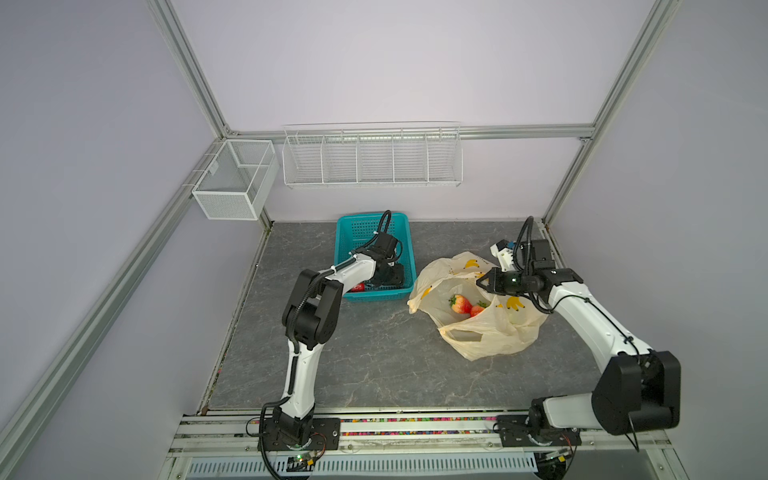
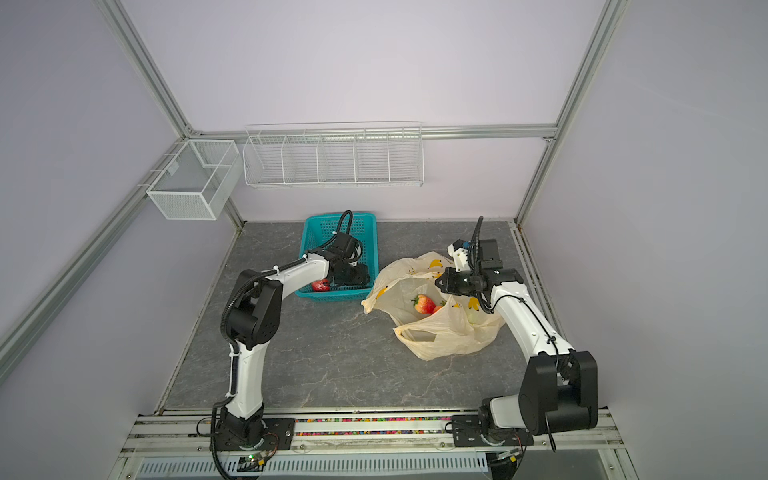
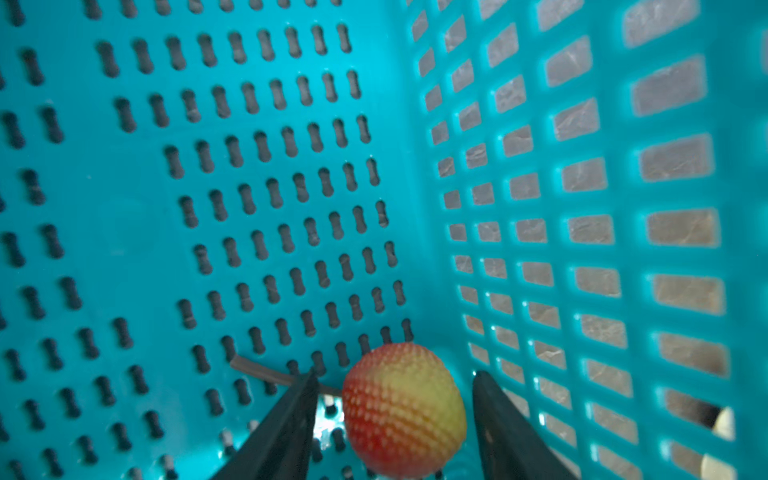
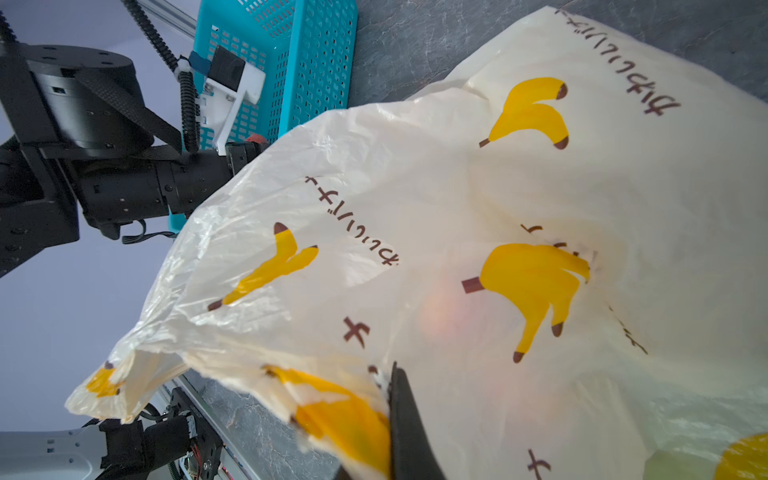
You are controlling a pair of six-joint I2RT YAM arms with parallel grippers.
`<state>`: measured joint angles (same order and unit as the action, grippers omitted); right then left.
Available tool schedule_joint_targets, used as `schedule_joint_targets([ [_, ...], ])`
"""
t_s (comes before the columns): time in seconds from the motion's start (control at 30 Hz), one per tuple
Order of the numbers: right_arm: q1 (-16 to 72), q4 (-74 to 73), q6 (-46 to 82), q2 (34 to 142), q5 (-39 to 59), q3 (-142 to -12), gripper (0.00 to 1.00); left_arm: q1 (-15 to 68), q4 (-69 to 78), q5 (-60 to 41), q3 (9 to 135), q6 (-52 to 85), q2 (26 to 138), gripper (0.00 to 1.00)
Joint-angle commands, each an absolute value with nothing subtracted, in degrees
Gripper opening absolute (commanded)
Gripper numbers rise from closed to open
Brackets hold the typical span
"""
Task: Place the fake fruits into the plastic bag and tie a complex knot
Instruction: 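Lower the left gripper and grasp the small textured strawberry, then carry the small strawberry into the bag with the left gripper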
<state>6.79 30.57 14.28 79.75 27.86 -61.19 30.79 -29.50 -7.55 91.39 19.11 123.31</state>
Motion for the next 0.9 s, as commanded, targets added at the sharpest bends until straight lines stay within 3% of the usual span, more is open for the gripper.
schedule_joint_targets([
  [0.0,6.5,30.3,13.0,79.8,27.6,-60.0,0.07,31.5,-32.0,-7.7,92.7,18.8,125.4,0.55],
  [0.2,6.5,30.4,12.9,79.7,27.4,-59.9,0.07,31.5,-31.4,-5.1,92.7,18.5,123.9,0.45],
  [0.43,6.5,30.6,12.8,79.7,27.2,-59.9,0.07,31.5,-29.7,-2.1,90.8,18.3,118.1,0.41],
  [0.7,6.5,30.5,12.9,80.2,27.3,-60.1,0.07,32.0,-22.8,1.5,79.5,19.5,102.3,0.39],
  [0.87,6.5,30.4,12.9,80.3,27.2,-60.2,0.07,37.3,-17.8,2.2,69.9,18.2,86.8,0.39],
])
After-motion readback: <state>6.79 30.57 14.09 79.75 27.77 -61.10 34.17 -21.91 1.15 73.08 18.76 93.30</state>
